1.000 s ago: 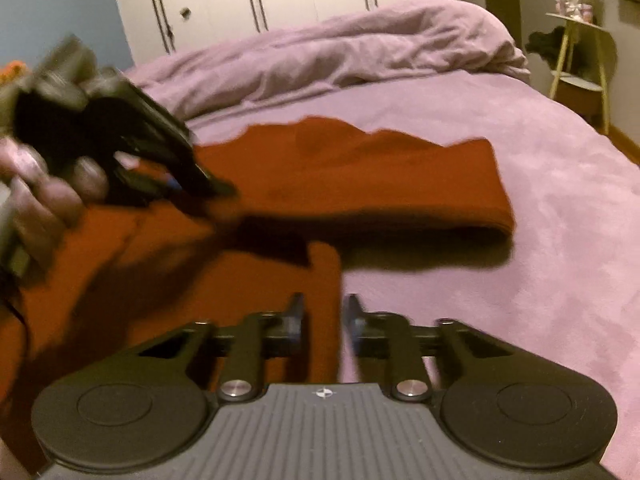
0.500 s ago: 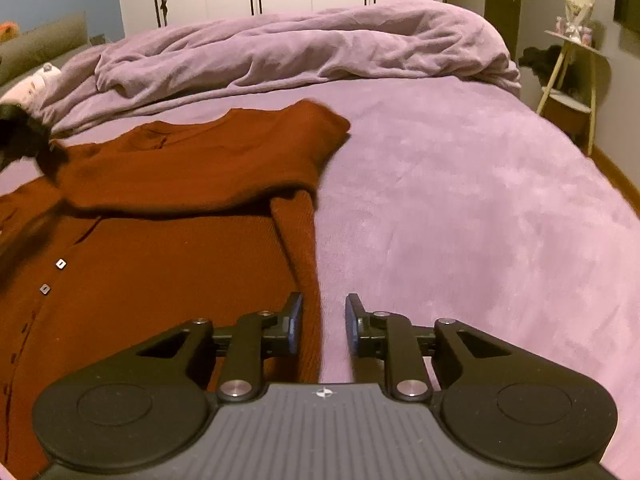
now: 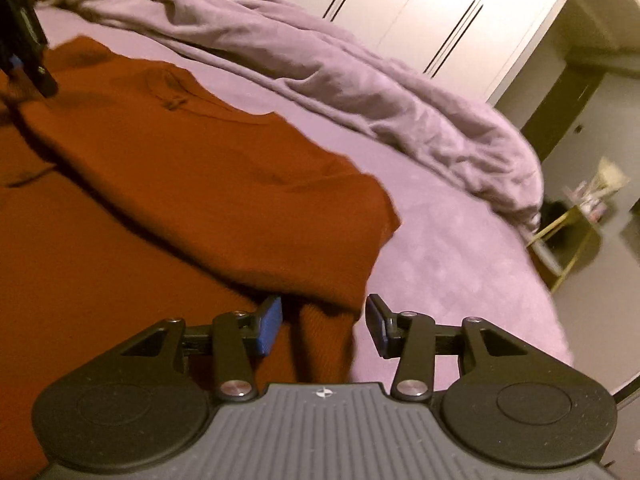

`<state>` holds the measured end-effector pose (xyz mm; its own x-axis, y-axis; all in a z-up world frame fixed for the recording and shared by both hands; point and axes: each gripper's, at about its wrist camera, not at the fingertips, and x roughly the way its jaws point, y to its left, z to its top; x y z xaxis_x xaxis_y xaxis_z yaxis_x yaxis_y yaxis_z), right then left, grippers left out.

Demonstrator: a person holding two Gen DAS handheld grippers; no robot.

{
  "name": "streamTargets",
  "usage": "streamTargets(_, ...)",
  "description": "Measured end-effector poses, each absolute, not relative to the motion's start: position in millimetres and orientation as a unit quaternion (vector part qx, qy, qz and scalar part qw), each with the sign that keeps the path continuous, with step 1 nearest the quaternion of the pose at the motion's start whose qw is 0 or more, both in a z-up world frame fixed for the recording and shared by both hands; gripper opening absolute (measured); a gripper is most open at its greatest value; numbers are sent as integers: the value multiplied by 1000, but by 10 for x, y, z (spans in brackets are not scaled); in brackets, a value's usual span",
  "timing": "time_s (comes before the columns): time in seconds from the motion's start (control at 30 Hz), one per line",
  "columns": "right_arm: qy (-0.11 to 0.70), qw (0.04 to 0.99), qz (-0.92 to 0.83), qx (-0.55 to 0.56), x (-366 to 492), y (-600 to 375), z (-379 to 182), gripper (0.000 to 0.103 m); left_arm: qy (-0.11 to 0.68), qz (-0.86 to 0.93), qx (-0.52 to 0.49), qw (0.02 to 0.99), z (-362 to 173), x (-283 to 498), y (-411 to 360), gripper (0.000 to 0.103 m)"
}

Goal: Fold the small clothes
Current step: 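Carry the held cuff across the cardigan body and open the left tool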

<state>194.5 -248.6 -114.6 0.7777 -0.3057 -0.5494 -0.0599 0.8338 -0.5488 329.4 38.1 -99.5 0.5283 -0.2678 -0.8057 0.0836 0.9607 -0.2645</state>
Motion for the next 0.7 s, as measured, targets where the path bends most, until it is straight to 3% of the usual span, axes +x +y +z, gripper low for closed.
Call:
streamTargets(0.03,325,898,-73,-289,1970,-2475,-1170,44,471,-98,-94,872,-988,3304,372,8)
streamTargets(0.13,322,890,-82,-312,2036,-2450,-1238,40,453,-86,-91,882,-918,3314,359,7)
streamTargets(0.17,324,888,-80,-315,2056,-2438,-1250,28,442,-84,-88,889,-867,3311,353,7)
streamTargets(0.2,328,886,-80,-318,2072,-2424,-1258,24,431,-83,-87,895,-812,3299,359,7)
streamTargets(0.47,312,902,-77,-288,2131,-2404,-1166,25,351,-73,-54,932,-365,3341,412,7)
streamTargets(0.7,296,908,-93,-281,2175,-2399,-1153,25,332,-69,-54,939,-275,3374,468,7)
